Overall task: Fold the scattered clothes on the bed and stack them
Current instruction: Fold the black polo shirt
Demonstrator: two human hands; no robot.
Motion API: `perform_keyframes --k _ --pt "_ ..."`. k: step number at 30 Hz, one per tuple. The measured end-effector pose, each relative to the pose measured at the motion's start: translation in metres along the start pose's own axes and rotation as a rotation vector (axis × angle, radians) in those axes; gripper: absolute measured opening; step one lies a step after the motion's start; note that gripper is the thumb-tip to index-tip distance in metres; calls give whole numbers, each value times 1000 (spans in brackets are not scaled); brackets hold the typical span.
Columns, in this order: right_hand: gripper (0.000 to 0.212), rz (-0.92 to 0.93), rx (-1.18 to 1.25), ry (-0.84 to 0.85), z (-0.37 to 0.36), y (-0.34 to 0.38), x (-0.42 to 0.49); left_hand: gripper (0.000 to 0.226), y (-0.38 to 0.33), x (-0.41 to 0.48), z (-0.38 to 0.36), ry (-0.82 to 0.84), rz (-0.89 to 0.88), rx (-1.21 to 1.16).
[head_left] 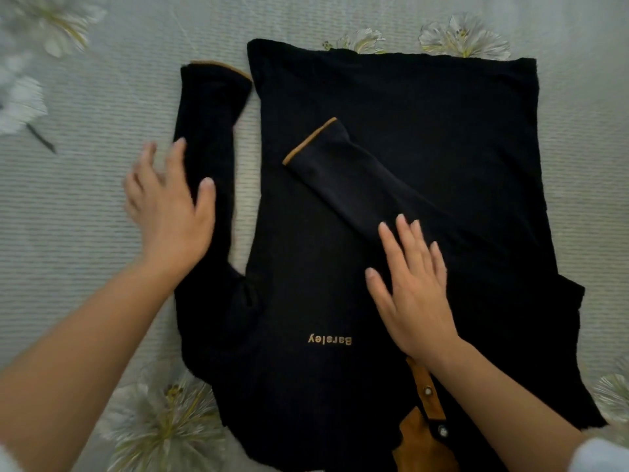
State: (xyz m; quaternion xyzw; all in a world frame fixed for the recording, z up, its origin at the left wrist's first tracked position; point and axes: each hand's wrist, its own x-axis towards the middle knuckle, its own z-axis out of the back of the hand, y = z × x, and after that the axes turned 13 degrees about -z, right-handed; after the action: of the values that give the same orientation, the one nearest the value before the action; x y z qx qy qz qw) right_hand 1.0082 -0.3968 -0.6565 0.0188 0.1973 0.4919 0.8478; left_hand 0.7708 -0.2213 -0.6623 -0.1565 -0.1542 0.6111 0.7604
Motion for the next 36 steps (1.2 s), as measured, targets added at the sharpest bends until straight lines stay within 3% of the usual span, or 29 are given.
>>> perform_keyframes --k 2,5,7,8,10,14,16,20,23,28,30,31,33,36 --pt "63 163 -29 23 -11 24 -14 65 20 -16 10 -10 219 -104" --pt "63 355 -81 79 -31 52 -33 73 30 -30 15 44 311 -259" --pt "64 417 -176 137 -43 60 -40 56 30 -35 17 96 361 -380" --pt "65 426 -218 160 -46 61 -40 36 31 -37 19 68 388 -462" --pt "70 424 -266 207 -44 61 -40 5 30 -43 33 -83 474 -655" --pt "73 441 -313 274 -32 63 -38 12 49 -65 75 -606 575 -815" --pt "70 439 -340 296 -28 67 -40 16 59 -83 88 -730 668 -816" --pt "75 391 -372 288 -29 78 -49 16 71 -110 96 -624 1117 -1130" --pt "73 423 -334 193 -35 81 -61 18 85 -114 101 -455 1228 -1302" --pt "64 509 -306 282 -51 78 -76 18 84 -113 115 -215 1117 -1478" --pt "63 500 -283 290 -50 79 -75 26 76 -109 124 -232 1021 -1572" --pt "62 502 -224 303 -46 80 -75 16 69 -106 126 -281 954 -1570" --pt "61 437 51 342 -37 81 -74 7 45 -98 125 -395 744 -1448" --pt "40 53 645 262 -20 76 -61 22 -22 -98 113 -451 203 -1046"
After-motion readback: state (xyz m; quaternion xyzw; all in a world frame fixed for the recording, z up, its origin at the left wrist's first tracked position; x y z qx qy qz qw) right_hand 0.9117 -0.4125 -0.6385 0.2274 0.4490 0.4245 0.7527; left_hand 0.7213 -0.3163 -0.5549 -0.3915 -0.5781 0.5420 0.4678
